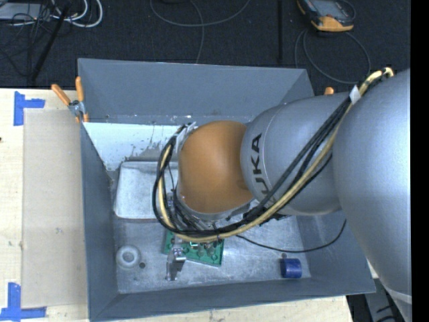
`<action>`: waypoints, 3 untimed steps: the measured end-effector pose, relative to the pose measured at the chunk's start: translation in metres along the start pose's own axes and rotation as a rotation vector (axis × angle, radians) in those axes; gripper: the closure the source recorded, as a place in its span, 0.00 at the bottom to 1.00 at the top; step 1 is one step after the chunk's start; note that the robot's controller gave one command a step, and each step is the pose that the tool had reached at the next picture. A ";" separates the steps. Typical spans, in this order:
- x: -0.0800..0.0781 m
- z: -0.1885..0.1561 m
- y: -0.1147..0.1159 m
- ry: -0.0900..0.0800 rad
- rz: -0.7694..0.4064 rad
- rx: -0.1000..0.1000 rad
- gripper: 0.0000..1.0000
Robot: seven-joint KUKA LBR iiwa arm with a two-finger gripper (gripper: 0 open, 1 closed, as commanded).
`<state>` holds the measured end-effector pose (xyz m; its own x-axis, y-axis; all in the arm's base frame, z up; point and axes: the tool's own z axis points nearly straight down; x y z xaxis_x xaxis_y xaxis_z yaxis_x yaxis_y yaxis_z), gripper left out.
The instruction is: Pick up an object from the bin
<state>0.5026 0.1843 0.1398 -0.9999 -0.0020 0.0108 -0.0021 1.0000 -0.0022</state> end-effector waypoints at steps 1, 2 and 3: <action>-0.012 0.060 -0.077 -0.002 0.112 0.002 0.00; -0.013 0.057 -0.073 -0.007 0.109 -0.002 1.00; -0.035 -0.046 -0.100 -0.018 0.107 -0.003 1.00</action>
Offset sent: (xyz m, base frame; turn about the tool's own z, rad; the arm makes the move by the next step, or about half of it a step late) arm 0.0132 -0.0727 -0.0561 0.1052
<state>0.5386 0.0842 0.1853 -0.9944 0.1051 -0.0077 0.1051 0.9945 0.0009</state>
